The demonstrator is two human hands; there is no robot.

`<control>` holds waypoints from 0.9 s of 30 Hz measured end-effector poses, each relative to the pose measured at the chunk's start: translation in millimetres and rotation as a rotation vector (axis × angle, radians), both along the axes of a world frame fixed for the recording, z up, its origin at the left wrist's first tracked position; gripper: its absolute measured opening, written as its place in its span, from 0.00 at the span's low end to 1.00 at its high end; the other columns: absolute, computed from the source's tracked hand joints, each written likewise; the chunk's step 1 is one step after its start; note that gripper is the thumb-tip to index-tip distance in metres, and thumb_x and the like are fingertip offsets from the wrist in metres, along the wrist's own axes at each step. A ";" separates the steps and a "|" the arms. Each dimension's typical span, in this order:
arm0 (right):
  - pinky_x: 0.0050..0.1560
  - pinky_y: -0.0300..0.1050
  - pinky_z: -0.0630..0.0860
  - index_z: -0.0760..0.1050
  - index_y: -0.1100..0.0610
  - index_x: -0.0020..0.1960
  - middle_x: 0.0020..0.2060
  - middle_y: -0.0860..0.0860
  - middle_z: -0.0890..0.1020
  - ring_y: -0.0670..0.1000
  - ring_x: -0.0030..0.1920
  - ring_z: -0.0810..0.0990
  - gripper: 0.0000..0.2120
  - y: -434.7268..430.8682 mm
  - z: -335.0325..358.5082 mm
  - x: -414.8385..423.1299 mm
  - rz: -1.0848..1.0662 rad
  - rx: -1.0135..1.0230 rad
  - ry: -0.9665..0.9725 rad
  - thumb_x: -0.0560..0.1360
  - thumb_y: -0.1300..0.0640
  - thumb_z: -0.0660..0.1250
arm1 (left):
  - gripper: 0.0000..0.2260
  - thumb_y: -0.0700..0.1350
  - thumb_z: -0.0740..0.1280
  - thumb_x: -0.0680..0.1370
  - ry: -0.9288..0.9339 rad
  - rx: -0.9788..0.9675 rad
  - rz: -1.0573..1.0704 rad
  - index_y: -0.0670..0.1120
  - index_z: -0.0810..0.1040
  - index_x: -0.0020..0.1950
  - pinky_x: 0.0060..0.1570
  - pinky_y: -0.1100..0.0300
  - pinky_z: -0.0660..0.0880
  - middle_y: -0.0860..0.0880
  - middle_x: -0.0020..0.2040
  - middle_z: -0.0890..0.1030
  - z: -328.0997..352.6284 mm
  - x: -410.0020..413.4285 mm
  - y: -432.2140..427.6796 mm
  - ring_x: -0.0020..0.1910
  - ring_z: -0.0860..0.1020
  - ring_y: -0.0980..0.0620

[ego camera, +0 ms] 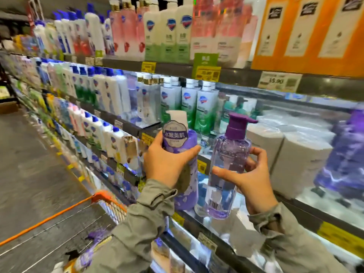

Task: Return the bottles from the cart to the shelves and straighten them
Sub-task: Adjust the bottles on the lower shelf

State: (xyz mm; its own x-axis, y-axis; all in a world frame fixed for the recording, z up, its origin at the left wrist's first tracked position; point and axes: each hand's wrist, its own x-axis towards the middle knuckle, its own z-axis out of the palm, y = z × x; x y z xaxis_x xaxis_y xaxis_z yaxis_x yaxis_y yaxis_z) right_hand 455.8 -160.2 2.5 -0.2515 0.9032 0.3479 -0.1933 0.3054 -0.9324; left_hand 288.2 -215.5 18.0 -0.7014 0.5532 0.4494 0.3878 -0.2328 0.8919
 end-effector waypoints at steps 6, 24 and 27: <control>0.52 0.60 0.79 0.64 0.53 0.55 0.46 0.52 0.83 0.51 0.46 0.84 0.40 11.4 -1.3 34.4 -0.171 -0.034 0.032 0.48 0.59 0.80 | 0.35 0.60 0.79 0.53 0.058 -0.038 -0.141 0.49 0.80 0.57 0.51 0.56 0.78 0.54 0.49 0.84 2.7 34.8 45.3 0.49 0.81 0.55; 0.53 0.63 0.77 0.67 0.53 0.55 0.47 0.54 0.84 0.56 0.48 0.84 0.41 2.1 -2.1 157.5 -0.817 -0.008 0.007 0.48 0.60 0.85 | 0.27 0.59 0.77 0.52 -0.021 0.061 -0.905 0.52 0.80 0.48 0.46 0.59 0.79 0.58 0.43 0.84 14.3 156.1 124.0 0.43 0.82 0.58; 0.54 0.61 0.77 0.67 0.48 0.54 0.51 0.56 0.83 0.57 0.51 0.82 0.45 0.4 -0.7 175.5 -0.890 -0.012 -0.009 0.43 0.44 0.85 | 0.30 0.60 0.77 0.52 0.000 0.070 -0.966 0.52 0.80 0.51 0.48 0.57 0.80 0.59 0.45 0.84 12.8 177.3 124.8 0.45 0.82 0.58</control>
State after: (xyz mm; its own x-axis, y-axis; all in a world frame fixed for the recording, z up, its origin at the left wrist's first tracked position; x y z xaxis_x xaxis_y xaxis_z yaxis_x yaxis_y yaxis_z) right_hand 631.3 -159.8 1.8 0.5425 0.7688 0.3386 0.1180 0.3294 -0.9368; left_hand 465.6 -90.7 30.8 0.0418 0.8629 0.5036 0.0016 -0.5041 0.8636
